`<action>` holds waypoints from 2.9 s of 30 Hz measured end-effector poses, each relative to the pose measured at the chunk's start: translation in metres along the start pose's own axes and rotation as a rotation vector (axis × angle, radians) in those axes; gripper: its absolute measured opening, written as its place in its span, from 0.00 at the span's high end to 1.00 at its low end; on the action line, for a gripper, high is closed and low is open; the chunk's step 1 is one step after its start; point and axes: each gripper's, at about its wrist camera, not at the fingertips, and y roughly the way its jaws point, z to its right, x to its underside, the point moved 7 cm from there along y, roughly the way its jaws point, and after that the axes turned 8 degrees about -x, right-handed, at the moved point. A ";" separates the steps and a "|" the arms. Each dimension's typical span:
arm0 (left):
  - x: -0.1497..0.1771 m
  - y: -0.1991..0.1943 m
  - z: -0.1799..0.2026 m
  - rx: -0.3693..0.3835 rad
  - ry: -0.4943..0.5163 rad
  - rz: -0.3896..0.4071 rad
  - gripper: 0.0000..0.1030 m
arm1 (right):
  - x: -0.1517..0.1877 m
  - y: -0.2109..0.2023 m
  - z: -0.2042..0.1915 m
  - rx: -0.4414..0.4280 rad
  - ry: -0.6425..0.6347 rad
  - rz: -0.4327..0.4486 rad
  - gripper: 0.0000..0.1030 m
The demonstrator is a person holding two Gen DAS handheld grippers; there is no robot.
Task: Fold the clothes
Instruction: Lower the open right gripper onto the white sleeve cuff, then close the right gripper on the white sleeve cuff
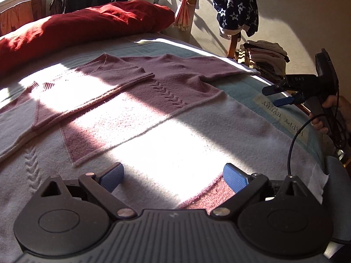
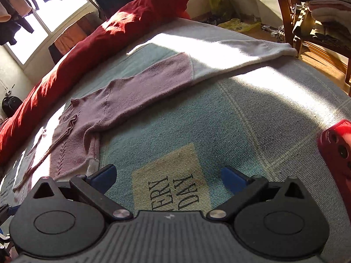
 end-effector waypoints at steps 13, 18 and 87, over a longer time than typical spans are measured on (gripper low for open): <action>-0.005 -0.011 -0.005 0.009 -0.014 0.032 0.06 | -0.004 0.003 -0.014 0.168 -0.068 0.027 0.00; -0.005 -0.009 -0.004 0.009 -0.008 0.028 0.06 | -0.037 -0.012 -0.012 0.102 -0.071 0.059 0.00; 0.000 0.016 -0.015 0.004 -0.053 0.071 0.01 | -0.146 0.062 0.187 -0.054 0.603 0.450 0.91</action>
